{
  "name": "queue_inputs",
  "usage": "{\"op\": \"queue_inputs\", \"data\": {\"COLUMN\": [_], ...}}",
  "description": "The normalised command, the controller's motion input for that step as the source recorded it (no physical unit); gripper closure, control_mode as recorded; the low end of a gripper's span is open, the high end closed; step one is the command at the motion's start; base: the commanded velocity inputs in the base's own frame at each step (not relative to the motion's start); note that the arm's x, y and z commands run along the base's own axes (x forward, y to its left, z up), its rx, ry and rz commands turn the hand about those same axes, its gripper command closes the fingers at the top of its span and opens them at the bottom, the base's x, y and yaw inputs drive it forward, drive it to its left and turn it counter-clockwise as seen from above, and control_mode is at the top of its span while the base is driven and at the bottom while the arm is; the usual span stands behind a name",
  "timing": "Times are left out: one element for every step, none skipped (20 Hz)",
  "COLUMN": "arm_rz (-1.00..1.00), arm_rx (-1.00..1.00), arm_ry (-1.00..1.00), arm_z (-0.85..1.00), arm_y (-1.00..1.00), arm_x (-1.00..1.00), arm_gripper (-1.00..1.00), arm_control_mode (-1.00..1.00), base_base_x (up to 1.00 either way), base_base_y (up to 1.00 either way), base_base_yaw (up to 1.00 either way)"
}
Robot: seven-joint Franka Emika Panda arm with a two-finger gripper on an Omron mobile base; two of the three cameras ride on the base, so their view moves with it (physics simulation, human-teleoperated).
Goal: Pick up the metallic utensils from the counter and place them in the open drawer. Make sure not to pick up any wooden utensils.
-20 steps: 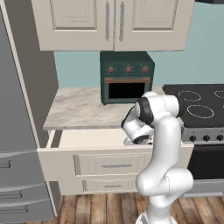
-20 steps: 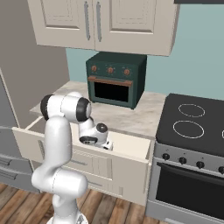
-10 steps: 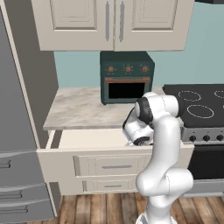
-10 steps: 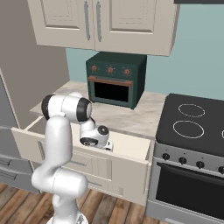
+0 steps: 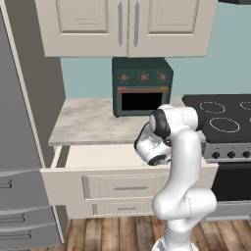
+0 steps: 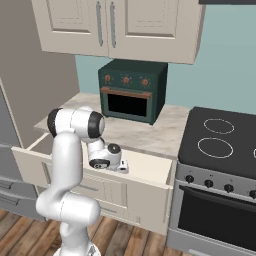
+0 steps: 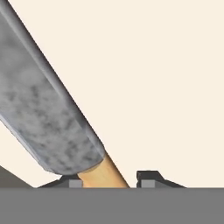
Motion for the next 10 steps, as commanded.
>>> {"op": "queue_inputs", "data": {"arm_rz": [0.07,0.05,0.03,0.03,0.02,0.02,0.02,0.02,0.01,0.01], "arm_rx": [0.0,0.0,0.0,0.0,0.0,0.0,0.0,0.0,0.0,0.0], "arm_ry": [0.0,0.0,0.0,0.0,0.0,0.0,0.0,0.0,0.0,0.0], "arm_z": [0.0,0.0,0.0,0.0,0.0,0.0,0.0,0.0,0.0,0.0], "arm_y": [0.0,0.0,0.0,0.0,0.04,0.04,0.04,0.04,0.01,0.0], "arm_x": [0.0,0.0,0.0,0.0,0.0,0.0,0.0,0.0,0.0,0.0], "arm_gripper": [1.0,1.0,1.0,1.0,1.0,1.0,1.0,-1.0,-1.0,-1.0], "arm_control_mode": [-1.0,-1.0,-1.0,-1.0,-1.0,-1.0,-1.0,-1.0,-1.0,-1.0], "base_base_x": [0.0,0.0,0.0,0.0,0.0,0.0,0.0,0.0,0.0,0.0], "base_base_y": [0.0,0.0,0.0,0.0,0.0,0.0,0.0,0.0,0.0,0.0], "base_base_yaw": [0.0,0.0,0.0,0.0,0.0,0.0,0.0,0.0,0.0,0.0]}}
